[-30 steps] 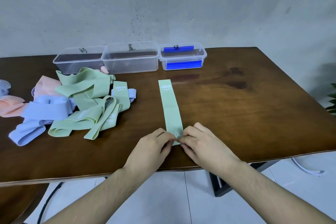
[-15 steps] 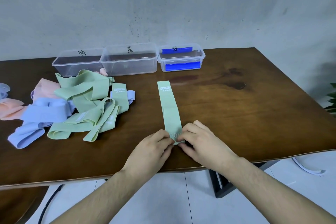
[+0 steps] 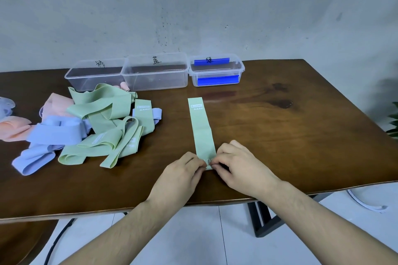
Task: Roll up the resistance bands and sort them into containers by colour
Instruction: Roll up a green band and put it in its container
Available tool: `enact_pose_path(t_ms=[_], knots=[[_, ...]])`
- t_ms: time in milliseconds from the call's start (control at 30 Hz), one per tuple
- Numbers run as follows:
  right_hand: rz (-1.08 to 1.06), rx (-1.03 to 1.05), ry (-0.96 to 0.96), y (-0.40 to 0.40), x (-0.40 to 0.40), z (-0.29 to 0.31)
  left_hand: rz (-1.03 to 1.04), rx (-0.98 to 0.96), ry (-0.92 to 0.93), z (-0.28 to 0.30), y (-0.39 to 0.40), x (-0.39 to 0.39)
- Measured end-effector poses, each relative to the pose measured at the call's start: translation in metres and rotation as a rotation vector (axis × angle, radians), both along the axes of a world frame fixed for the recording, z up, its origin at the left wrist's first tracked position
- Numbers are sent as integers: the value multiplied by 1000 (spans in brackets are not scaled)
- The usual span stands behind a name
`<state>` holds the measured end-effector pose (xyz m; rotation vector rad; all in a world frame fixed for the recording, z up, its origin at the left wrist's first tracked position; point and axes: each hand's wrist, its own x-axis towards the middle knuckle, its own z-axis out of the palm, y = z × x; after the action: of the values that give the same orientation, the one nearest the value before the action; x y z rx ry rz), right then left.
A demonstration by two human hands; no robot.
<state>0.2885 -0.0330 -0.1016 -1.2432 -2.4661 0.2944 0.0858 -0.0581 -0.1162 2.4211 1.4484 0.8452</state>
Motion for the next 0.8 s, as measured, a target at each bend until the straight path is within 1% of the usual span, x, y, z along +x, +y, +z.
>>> enact_pose_path(t_ms=[133,200,300,467,600,800], knots=[[1,65,-40,-2,-2,0,20,-8,0,1,4,1],[-12,94,-27,-2,-2,-3,25,-17,6,0,6,0],[29,107,-10,-1,-3,-7,31,-29,2,0,9,0],[11,78,27,5,-2,-10,24,-38,-34,2,5,-4],[20,61,19,8,-1,-10,24,-27,27,0,10,-5],[37,90,4,9,2,-10,34,-14,13,0,11,-3]])
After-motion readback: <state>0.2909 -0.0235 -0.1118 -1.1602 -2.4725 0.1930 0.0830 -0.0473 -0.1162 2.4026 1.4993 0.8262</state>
